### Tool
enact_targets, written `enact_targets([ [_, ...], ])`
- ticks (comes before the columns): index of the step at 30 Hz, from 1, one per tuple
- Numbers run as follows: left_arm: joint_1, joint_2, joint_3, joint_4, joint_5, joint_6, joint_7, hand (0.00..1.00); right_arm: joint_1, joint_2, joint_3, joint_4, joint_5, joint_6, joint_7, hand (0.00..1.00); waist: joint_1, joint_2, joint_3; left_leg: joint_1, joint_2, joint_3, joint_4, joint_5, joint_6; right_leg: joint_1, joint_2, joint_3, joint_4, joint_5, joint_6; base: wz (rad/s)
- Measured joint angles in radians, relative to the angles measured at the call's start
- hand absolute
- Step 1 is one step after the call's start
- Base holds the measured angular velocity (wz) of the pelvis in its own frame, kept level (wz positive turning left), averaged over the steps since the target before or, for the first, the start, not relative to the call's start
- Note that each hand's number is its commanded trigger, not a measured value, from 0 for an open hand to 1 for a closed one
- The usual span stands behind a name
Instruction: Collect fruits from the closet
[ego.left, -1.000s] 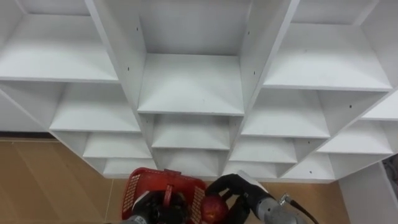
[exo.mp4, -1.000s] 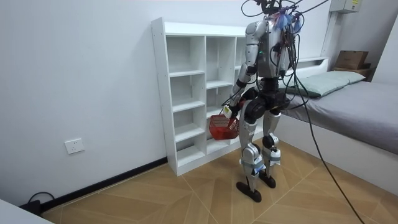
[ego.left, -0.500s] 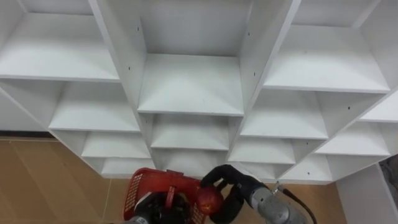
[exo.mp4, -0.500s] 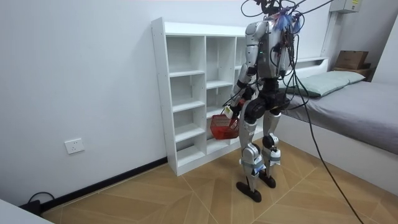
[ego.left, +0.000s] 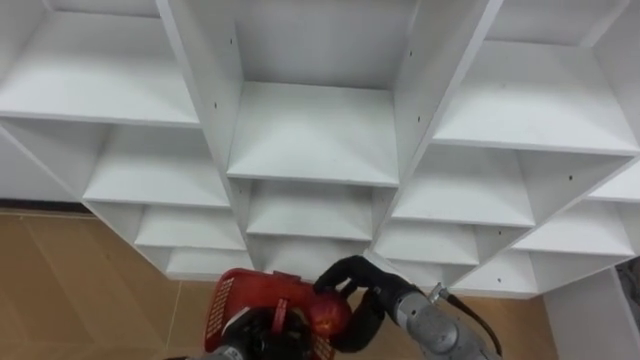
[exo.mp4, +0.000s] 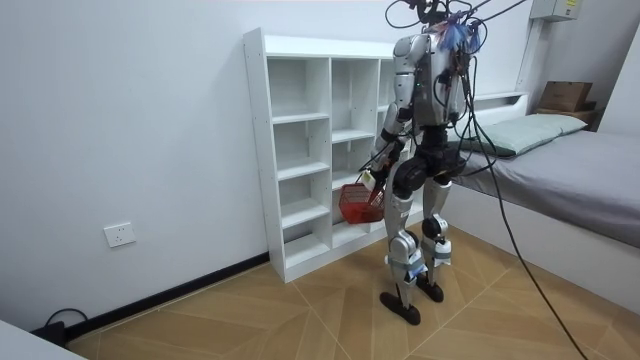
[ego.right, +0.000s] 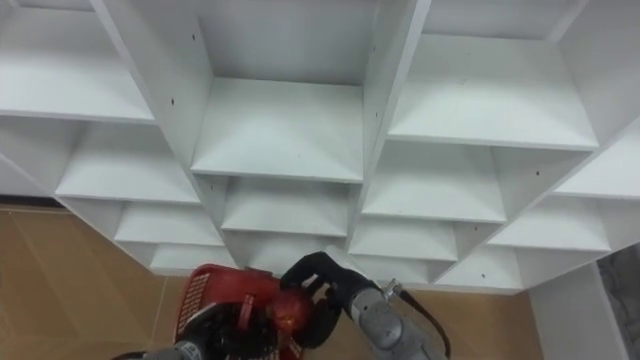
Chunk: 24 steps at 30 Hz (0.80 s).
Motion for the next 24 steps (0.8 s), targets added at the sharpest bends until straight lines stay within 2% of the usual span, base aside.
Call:
enact_targets([
  [1, -0.006, 0.0, 0.0, 0.0, 0.0, -0.001, -0.001, 1.0, -0.007, 0.001, 0.0, -0.008, 0.0, -0.001, 0.0, 0.69, 0.0, 0.0, 0.0, 0.0, 0.0, 0.0, 0.0, 0.0, 0.0, 0.0, 0.0, 0.0, 0.0, 0.0, 0.0, 0.0],
  [2, -0.009, 0.0, 0.001, 0.0, 0.0, -0.001, -0.001, 1.0, -0.012, 0.002, 0.0, -0.008, 0.0, -0.001, 0.0, 0.03, 0.0, 0.0, 0.0001, 0.0, 0.0, 0.0, 0.0, 0.0, 0.0, 0.0, 0.0, 0.0, 0.0, 0.0, 0.0, 0.0],
  [3, -0.016, 0.0, 0.0, 0.0, -0.001, -0.001, -0.001, 1.0, -0.022, 0.002, 0.0, -0.008, 0.0, -0.001, 0.0, 0.0, 0.0, 0.002, 0.001, 0.001, 0.0, 0.0, 0.0, 0.0, 0.0, 0.001, 0.0, 0.0, 0.0, 0.0, 0.0, 0.0],
  [10, -0.034, -0.003, 0.001, 0.0, -0.001, -0.003, -0.002, 1.0, -0.036, 0.0, 0.001, -0.008, 0.001, -0.001, -0.002, 0.0, 0.0, 0.01, 0.0045, 0.002, 0.001, -0.001, -0.002, 0.0, 0.0, 0.002, 0.001, -0.001, 0.001, 0.0, 0.0, 0.0],
  [18, -0.034, -0.011, 0.001, -0.001, 0.0, -0.003, -0.006, 1.0, -0.036, 0.001, 0.005, -0.005, 0.003, -0.001, 0.0, 0.0, 0.0, 0.023, 0.0001, 0.003, 0.001, -0.002, -0.008, 0.0, 0.0, 0.002, 0.0, -0.011, 0.002, 0.0, 0.0, 0.0],
  [20, -0.033, -0.011, 0.0, 0.001, 0.008, 0.008, -0.008, 1.0, -0.035, 0.004, 0.009, -0.004, 0.006, -0.001, 0.0, 0.0, -0.003, 0.024, -0.0002, 0.003, 0.001, -0.002, -0.008, 0.0, 0.0, 0.001, -0.001, -0.011, 0.002, 0.0, 0.0, 0.0],
  [24, -0.038, -0.01, 0.001, 0.0, 0.008, 0.008, -0.011, 1.0, -0.034, 0.004, 0.009, 0.004, 0.008, -0.001, 0.009, 0.0, -0.001, 0.024, -0.0004, 0.004, 0.001, -0.002, -0.007, 0.0, 0.0, 0.002, -0.002, -0.011, 0.002, 0.0, 0.0, 0.0],
])
